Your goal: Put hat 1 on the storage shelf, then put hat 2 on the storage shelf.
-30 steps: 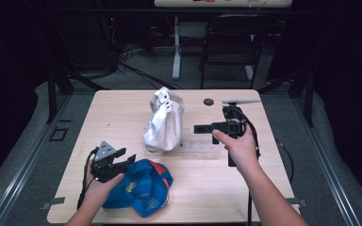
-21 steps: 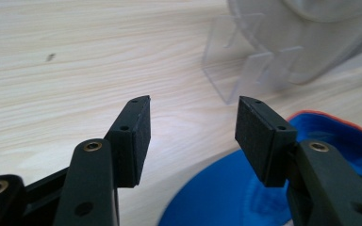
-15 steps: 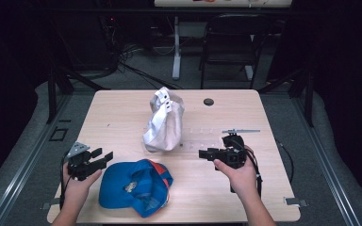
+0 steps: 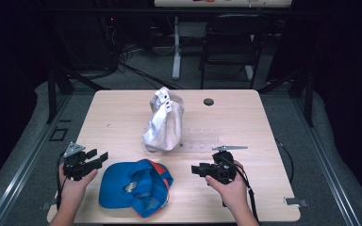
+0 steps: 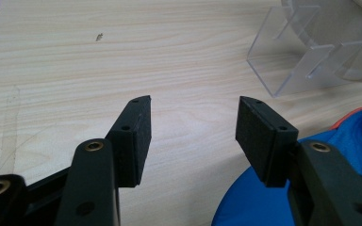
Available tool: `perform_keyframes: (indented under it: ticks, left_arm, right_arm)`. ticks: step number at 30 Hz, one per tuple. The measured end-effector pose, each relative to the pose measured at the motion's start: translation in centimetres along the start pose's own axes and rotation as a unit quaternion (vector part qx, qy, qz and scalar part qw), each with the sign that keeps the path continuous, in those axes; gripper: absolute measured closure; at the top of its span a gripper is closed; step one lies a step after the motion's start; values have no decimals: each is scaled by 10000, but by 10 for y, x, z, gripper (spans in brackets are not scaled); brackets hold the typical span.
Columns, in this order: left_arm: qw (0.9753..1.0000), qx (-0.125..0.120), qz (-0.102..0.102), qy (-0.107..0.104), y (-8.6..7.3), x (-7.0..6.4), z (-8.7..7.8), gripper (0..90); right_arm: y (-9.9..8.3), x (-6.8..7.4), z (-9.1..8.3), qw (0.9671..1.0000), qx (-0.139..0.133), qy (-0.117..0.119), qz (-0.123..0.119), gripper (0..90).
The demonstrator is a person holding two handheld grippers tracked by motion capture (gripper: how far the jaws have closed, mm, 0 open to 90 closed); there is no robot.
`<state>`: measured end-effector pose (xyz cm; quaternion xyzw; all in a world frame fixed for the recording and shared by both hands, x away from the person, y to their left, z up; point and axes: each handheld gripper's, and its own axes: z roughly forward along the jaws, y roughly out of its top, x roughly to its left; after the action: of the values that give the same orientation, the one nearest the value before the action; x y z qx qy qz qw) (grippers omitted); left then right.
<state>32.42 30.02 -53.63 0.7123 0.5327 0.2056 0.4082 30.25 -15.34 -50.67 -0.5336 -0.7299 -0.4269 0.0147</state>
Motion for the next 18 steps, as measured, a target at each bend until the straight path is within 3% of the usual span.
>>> perform_keyframes:
  ticks: [4,5,6,7,10,18]
  left_arm:
    - [10000,-21,21,-9,-1,0,-1,459]
    - [10000,-7,16,-12,-1,0,0,459]
    - [10000,-12,25,3,-2,1,0,458]
    - [10000,10,31,-2,-4,2,-2,458]
    - [10000,35,14,11,-6,2,-4,459]
    - [9999,49,46,109,-12,1,-14,463]
  right_arm:
    - [-6,-1,7,9993,185,285,139,572]
    - [-6,-1,7,9993,185,285,139,572]
    - [-5,-2,9,9991,351,224,95,574]
    - [-6,-1,13,9986,316,390,185,575]
    - [-8,2,22,9978,385,491,223,581]
    - [-15,12,45,9947,776,673,69,597]
